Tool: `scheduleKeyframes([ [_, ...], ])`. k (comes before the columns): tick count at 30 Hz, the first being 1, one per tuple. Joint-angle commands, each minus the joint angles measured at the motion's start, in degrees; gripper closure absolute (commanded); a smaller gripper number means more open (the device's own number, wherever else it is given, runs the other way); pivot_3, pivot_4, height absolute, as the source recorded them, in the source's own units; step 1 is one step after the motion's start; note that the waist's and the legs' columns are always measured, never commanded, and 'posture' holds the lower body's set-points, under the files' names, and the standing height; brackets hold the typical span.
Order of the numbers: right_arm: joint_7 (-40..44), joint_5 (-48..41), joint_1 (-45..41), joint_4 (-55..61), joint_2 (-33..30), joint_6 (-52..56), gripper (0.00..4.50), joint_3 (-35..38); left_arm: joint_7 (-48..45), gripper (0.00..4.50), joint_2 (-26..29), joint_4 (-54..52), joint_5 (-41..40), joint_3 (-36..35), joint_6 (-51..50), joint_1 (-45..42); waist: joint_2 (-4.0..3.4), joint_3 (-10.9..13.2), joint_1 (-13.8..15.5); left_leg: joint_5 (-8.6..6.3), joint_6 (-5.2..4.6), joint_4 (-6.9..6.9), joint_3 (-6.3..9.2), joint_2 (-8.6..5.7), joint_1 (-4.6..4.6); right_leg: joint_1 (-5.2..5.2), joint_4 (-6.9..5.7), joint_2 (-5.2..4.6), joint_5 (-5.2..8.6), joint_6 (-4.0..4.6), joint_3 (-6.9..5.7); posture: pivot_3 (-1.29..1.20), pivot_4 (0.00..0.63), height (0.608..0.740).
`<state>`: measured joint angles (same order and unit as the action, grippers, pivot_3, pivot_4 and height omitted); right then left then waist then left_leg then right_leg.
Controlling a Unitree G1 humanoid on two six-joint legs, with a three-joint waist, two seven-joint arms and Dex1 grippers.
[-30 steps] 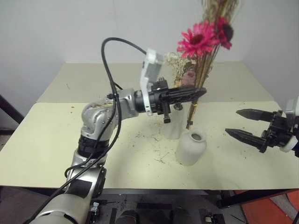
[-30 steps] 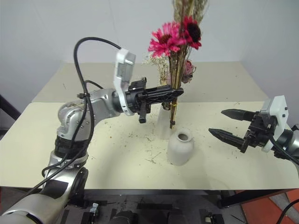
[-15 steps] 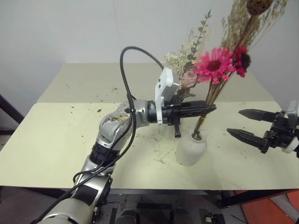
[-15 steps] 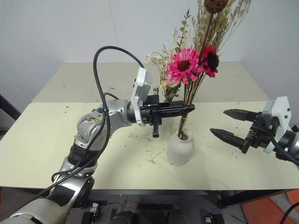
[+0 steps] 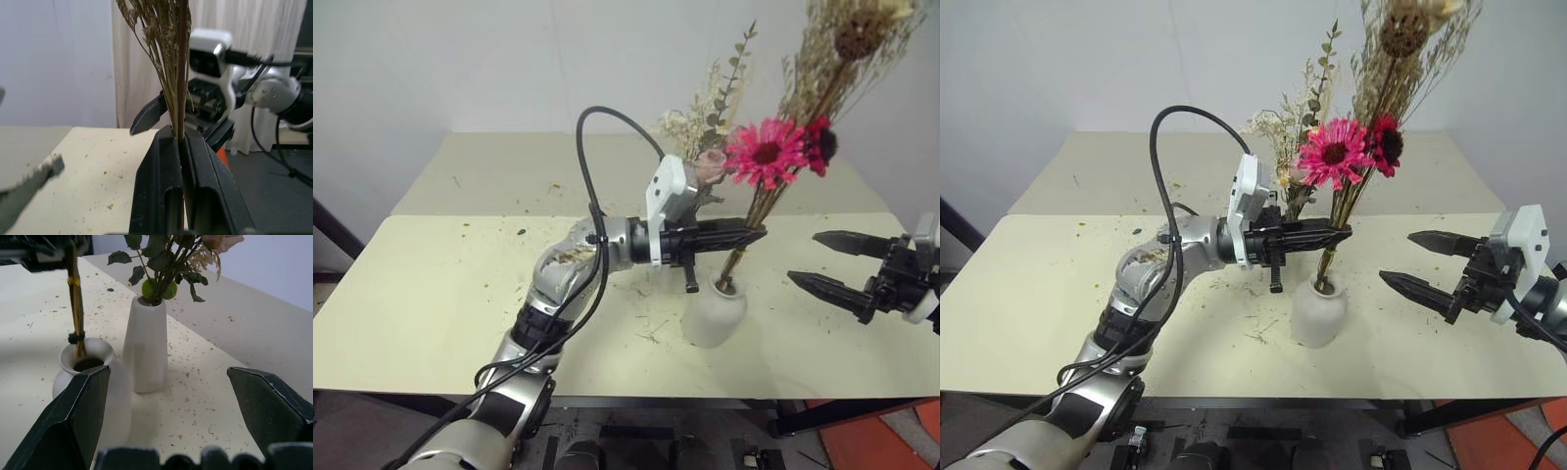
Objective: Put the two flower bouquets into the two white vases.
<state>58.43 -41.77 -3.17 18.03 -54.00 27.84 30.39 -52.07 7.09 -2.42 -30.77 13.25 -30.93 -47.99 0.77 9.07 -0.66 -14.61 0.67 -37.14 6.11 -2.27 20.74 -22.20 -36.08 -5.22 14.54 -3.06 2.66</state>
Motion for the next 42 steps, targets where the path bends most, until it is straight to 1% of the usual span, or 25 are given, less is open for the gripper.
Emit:
scheduleKeyframes([
  [1, -0.5, -0.8, -0.1, 1.5, -0.1, -0.4, 0.00, 2.9, 0.0, 4.46, -0.9, -0.2, 1.1, 0.1, 2.3, 0.0, 0.00, 0.0, 0.0, 0.00, 0.00, 0.00, 0.00, 0.00, 0.00, 0.00, 0.00, 0.00, 0.00, 0.00, 0.00, 0.00, 0.150, 0.740],
  [8, 0.2, -2.6, 0.7, 1.8, -0.2, 1.1, 0.00, 4.0, -0.2, 4.46, -2.0, 0.1, 2.4, 0.6, 3.6, 1.7, 0.00, 0.0, 0.0, 0.00, 0.00, 0.00, 0.00, 0.00, 0.00, 0.00, 0.00, 0.00, 0.00, 0.00, 0.00, 0.00, 0.150, 0.740],
  [14, 2.4, -4.3, 3.1, 1.5, -0.8, 2.3, 0.00, 6.4, 0.3, 4.46, -2.5, 0.6, 3.4, 0.6, 4.3, 2.3, 0.00, 0.0, 0.0, 0.00, -0.01, 0.00, 0.00, 0.00, 0.00, 0.01, 0.00, 0.00, 0.00, 0.00, 0.00, 0.00, 0.150, 0.740],
  [23, 3.5, -4.5, 5.3, 2.3, -1.0, 2.8, 0.00, 8.3, 0.5, 4.46, -4.1, 2.7, 7.4, 2.2, 10.2, 5.2, 0.00, 0.0, 0.0, 0.00, -0.01, 0.00, 0.00, 0.00, -0.02, 0.04, 0.00, 0.00, 0.00, 0.00, 0.00, 0.00, 0.150, 0.740],
  [27, 3.5, -4.6, 5.7, 2.5, -1.0, 2.9, 0.00, 8.5, -0.9, 4.46, -3.3, 2.9, 10.2, 4.2, 13.9, 7.3, 0.00, 0.0, 0.1, 0.00, -0.01, 0.00, -0.01, 0.00, -0.02, 0.04, 0.00, 0.00, 0.00, 0.00, 0.00, 0.00, 0.150, 0.740],
  [31, 4.0, -5.0, 6.3, 2.6, -1.1, 3.1, 0.00, 8.8, -1.0, 4.46, -3.1, 2.9, 11.0, 4.6, 14.3, 8.3, 0.00, 0.0, 0.1, 0.00, -0.01, -0.01, -0.01, 0.00, -0.02, 0.04, -0.01, 0.00, 0.00, 0.00, 0.00, 0.00, 0.150, 0.740],
  [37, 7.2, -6.6, 8.3, 2.8, -1.6, 3.5, 0.00, 10.0, -0.5, 4.46, -3.3, 3.1, 11.2, 4.3, 14.3, 8.9, 0.00, 0.0, 0.2, -0.01, -0.01, -0.01, -0.01, 0.00, -0.01, 0.04, 0.00, 0.00, 0.00, 0.00, 0.00, 0.00, 0.150, 0.740],
  [42, 8.3, -6.1, 8.6, 2.6, -1.3, 2.7, 0.00, 10.2, -0.4, 4.46, -3.1, 3.1, 11.4, 4.4, 14.4, 9.4, 0.03, 0.0, 0.1, -0.01, -0.01, -0.01, -0.01, 0.00, -0.02, 0.05, -0.01, 0.01, 0.00, 0.00, 0.00, 0.00, 0.150, 0.740],
])
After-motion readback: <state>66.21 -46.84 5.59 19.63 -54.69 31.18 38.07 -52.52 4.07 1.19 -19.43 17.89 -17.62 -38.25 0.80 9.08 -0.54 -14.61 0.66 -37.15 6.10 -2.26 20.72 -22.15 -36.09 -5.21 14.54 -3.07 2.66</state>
